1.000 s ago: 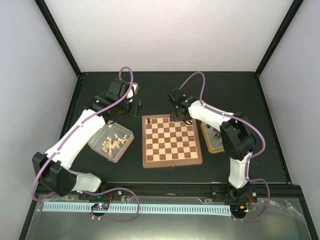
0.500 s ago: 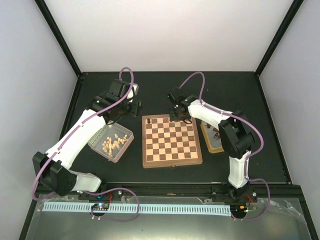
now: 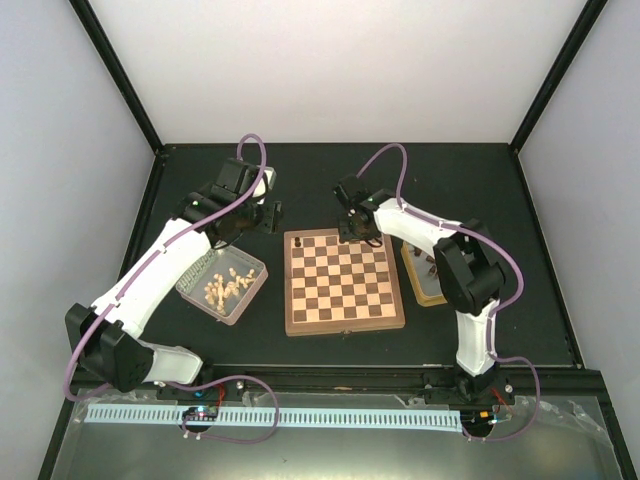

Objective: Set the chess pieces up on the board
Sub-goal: Place the chess piece on the chessboard, then pick up the chess piece from the storage box.

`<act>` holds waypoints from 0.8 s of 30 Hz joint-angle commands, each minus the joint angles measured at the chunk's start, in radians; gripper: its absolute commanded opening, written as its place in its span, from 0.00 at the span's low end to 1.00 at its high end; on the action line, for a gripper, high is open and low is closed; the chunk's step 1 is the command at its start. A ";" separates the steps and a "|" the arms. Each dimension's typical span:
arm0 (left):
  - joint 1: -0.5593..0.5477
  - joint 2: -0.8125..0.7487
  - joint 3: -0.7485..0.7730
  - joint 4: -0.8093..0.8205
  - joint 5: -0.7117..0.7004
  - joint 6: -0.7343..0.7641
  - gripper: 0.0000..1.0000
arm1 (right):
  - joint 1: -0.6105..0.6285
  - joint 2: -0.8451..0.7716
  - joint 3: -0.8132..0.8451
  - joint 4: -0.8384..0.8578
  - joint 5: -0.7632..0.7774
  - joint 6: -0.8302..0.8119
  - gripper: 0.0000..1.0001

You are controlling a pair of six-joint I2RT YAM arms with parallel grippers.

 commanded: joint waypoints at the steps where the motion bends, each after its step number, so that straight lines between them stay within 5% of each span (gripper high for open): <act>1: 0.008 -0.008 0.000 0.023 0.008 0.005 0.61 | -0.010 -0.052 0.032 -0.025 0.048 -0.001 0.24; 10: 0.009 -0.035 -0.009 0.035 0.004 0.001 0.61 | -0.073 -0.277 -0.104 -0.004 0.073 0.011 0.26; 18: 0.012 -0.071 -0.029 0.072 0.027 -0.003 0.62 | -0.287 -0.586 -0.422 0.031 0.059 0.003 0.32; 24: 0.014 -0.092 -0.044 0.107 0.050 -0.006 0.62 | -0.472 -0.628 -0.575 0.068 0.033 -0.025 0.38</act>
